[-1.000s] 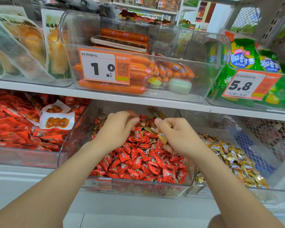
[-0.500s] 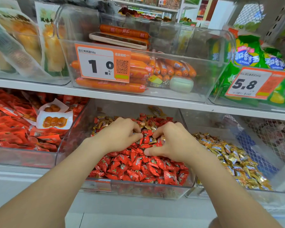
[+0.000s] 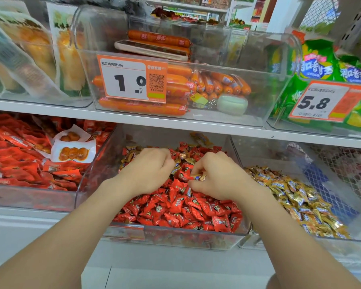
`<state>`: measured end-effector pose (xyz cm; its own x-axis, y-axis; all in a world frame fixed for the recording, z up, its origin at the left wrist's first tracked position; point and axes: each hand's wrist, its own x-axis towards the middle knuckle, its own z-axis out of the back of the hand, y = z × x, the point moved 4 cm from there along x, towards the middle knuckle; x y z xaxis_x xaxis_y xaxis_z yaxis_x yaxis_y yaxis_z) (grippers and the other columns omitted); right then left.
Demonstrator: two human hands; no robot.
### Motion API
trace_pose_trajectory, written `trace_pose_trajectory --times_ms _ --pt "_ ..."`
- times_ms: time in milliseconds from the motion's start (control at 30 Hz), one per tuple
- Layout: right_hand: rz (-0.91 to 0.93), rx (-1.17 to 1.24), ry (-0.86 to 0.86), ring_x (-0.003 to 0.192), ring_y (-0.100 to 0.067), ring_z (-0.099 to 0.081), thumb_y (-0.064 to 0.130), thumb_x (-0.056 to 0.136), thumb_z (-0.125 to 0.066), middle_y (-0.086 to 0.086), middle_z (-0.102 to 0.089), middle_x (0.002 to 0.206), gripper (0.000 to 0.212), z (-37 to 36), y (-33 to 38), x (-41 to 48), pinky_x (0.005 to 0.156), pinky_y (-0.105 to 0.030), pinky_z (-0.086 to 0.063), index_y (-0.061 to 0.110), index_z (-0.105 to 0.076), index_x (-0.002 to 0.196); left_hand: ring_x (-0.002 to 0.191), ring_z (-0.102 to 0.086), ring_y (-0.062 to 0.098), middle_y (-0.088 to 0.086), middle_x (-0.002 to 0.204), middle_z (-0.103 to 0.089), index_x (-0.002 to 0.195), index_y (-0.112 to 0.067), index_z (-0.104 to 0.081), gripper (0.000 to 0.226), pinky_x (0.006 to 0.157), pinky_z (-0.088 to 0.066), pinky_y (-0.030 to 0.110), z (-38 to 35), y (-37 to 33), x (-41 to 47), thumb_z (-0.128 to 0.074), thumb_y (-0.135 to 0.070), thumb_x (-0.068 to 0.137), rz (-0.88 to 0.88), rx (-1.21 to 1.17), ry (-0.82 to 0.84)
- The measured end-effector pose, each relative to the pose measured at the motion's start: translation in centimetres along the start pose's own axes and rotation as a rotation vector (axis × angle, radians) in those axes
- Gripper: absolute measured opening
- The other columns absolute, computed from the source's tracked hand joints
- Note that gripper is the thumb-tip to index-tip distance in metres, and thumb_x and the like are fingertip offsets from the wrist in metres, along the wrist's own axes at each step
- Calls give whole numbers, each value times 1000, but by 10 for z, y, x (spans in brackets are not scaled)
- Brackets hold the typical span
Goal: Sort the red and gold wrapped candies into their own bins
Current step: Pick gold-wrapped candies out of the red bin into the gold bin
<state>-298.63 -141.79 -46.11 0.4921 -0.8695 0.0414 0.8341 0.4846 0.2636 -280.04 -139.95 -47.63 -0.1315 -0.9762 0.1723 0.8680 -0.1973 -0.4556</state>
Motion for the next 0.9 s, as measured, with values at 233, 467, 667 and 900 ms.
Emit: trace_pose_trajectory --times_ms 233,467,667,900 --pt "-149 312 -136 51 -14 -36 35 88 -58 3 -41 52 38 28 -12 -19 53 -32 -34 10 -46 62 71 -65 7 -13 69 -66 91 -35 -68 25 70 -55 37 8 -20 -10 -57 -55 101 -161 -107 -165" --pt "-130 85 -68 52 -17 -35 36 87 -63 -6 -37 53 47 25 -11 -28 49 -37 -35 12 -38 57 91 -62 9 -20 74 -58 114 -50 -69 21 80 -57 38 -14 -35 -14 -64 -50 94 -189 108 134" --pt "-176 188 -117 60 -8 -53 24 92 -54 -2 -69 77 28 25 -18 -32 64 -31 -53 35 -76 104 115 -63 20 -15 103 -66 128 -44 -68 36 76 -46 34 -22 -41 -7 -75 -43 93 -161 229 98" --pt "-173 94 -321 90 -36 -70 40 102 -52 -4 -75 93 26 17 -12 -10 81 -47 -60 34 -75 112 54 -54 6 -6 59 -56 99 -29 -48 26 51 -36 30 -9 -27 -9 -55 -54 102 -146 -54 59"
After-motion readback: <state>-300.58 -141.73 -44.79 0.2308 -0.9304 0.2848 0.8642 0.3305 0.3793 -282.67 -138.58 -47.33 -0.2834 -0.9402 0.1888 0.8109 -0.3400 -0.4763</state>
